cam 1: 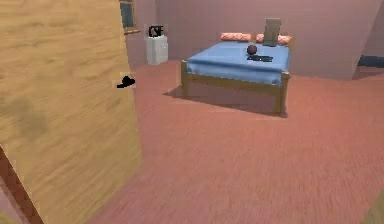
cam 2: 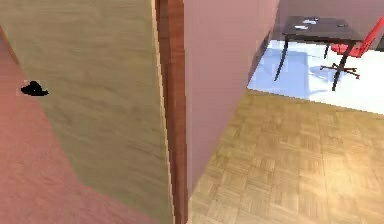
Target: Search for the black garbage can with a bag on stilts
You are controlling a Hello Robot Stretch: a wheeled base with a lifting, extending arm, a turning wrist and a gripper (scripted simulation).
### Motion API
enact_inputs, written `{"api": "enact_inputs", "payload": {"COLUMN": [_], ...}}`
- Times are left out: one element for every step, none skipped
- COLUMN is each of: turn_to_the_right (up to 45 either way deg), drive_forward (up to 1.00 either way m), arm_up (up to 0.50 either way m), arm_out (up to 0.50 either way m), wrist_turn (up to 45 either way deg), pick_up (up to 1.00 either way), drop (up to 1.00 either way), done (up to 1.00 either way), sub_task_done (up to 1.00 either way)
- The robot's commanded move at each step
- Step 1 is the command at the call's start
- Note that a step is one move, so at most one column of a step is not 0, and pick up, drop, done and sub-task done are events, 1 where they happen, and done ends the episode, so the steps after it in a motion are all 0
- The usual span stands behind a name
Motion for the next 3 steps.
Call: {"api": "enact_inputs", "payload": {"turn_to_the_right": [30.0, 0.0, 3.0], "drive_forward": [0.00, 1.00, 0.00], "arm_up": [0.00, 0.00, 0.00], "arm_out": [0.00, 0.00, 0.00], "wrist_turn": [0.0, 0.0, 0.0], "pick_up": [0.00, 0.00, 0.00], "drop": [0.00, 0.00, 0.00], "done": [0.00, 0.00, 0.00], "sub_task_done": [0.00, 0.00, 0.00]}}
